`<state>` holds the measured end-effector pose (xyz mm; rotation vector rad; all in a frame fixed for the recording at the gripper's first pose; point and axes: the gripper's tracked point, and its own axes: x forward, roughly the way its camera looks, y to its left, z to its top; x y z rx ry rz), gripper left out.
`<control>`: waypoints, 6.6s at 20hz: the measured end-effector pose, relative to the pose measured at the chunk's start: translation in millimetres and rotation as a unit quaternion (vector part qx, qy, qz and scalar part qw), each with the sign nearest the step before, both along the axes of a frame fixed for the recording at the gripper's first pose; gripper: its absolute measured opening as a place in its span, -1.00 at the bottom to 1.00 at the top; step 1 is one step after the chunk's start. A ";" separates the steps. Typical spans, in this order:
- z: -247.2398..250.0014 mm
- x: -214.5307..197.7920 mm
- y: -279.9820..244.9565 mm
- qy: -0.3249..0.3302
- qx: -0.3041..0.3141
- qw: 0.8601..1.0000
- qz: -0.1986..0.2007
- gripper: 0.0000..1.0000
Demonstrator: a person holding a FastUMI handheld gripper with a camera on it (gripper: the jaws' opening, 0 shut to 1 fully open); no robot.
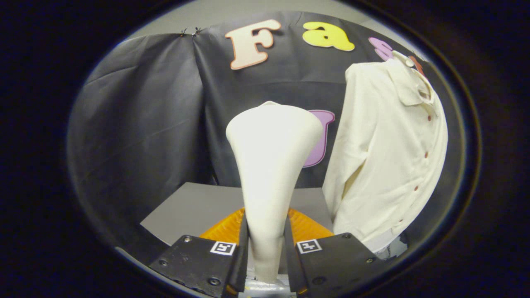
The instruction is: Iron the clothes twice with a garment steamer, once on the left side and once on the right side.
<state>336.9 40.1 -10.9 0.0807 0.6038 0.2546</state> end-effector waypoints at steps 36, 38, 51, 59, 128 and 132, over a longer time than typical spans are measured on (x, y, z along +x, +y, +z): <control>-81.6 38.1 -192.6 -0.029 -0.077 0.985 -0.150 -0.19; -96.4 33.1 -187.4 -0.014 -0.067 0.987 -0.143 -0.20; -202.4 -16.9 -189.3 0.066 -0.042 0.990 -0.120 -0.17; -255.1 -42.0 -197.9 0.114 -0.024 0.986 -0.119 -0.18; -108.3 93.9 -417.2 -0.042 -0.004 0.965 -0.259 -0.16; -138.5 78.2 -419.7 -0.021 -0.002 0.965 -0.260 -0.16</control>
